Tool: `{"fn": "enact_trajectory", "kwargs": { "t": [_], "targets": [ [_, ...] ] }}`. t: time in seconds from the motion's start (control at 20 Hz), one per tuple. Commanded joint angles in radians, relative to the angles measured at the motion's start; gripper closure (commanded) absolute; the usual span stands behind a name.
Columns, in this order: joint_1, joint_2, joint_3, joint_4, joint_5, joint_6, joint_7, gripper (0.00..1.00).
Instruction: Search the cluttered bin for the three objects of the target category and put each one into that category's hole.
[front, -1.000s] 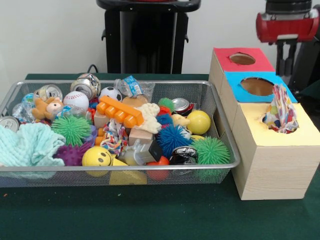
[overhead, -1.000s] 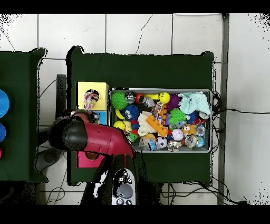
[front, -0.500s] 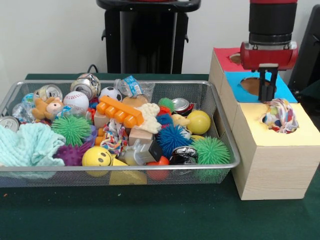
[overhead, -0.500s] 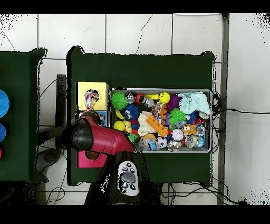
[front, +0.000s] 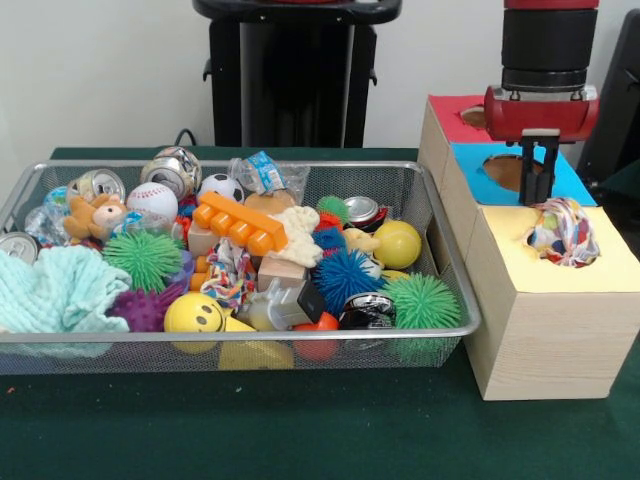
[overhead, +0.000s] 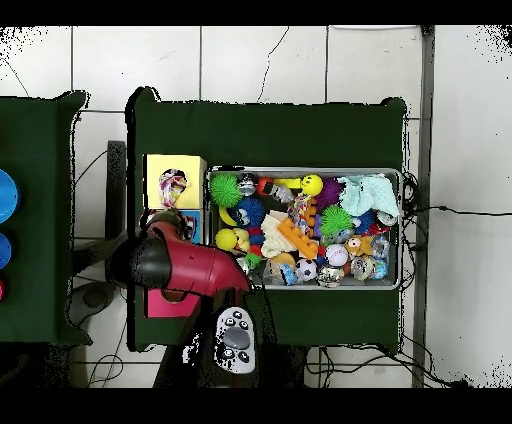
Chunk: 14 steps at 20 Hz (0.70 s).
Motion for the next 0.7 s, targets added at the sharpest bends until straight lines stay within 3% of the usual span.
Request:
{"fn": "enact_trajectory", "kwargs": {
  "t": [0.05, 0.4, 0.7],
  "targets": [
    [0.025, 0.113, 0.077, 0.022, 0.017, -0.044, 0.235, 1.00],
    [0.043, 0.073, 0.056, -0.012, 0.069, 0.081, 0.245, 1.00],
    [0.063, 0.076, 0.043, -0.053, 0.103, 0.124, 0.251, 1.00]
  ]
}}
